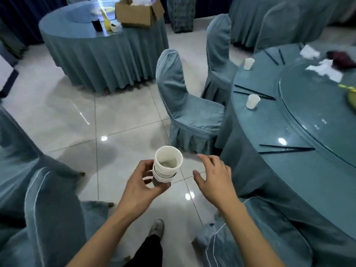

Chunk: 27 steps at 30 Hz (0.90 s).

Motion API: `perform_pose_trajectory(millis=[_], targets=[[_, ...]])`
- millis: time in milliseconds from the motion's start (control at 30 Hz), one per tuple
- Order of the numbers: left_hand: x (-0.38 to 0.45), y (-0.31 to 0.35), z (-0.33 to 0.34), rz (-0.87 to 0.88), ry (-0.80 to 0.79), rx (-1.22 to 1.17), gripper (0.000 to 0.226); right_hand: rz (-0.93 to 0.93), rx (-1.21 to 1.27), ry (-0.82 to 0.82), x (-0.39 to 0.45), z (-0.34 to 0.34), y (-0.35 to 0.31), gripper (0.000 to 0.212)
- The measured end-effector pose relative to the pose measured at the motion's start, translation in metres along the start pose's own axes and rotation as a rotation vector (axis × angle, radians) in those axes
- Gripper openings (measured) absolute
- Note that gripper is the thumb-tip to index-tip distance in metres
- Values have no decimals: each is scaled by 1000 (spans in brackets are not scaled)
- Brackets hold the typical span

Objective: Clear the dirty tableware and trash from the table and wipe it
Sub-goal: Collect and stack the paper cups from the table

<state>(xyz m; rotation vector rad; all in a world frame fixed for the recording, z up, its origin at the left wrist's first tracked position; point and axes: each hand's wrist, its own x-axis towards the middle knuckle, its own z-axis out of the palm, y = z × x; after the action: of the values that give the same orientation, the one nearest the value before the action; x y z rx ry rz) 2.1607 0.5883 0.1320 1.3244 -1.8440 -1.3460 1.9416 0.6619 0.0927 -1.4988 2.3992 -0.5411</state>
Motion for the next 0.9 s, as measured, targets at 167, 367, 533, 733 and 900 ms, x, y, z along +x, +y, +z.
perform_pose_trajectory(millis=[167,367,533,733,900], targets=[[99,8,-35,65,-151,23,58,146,14,58,70,-3,-30,53],[197,26,-32,124,-259,-7,58,271,-16,104,134,-12,-26,53],[275,40,-9,157,-348,-8,59,382,-3,139,199,-22,5,54],[373,67,40,183,-341,-27,60,459,30,151,290,-32,65,59],[450,97,91,185,-365,21,62,568,33,155,380,-45,147,56]])
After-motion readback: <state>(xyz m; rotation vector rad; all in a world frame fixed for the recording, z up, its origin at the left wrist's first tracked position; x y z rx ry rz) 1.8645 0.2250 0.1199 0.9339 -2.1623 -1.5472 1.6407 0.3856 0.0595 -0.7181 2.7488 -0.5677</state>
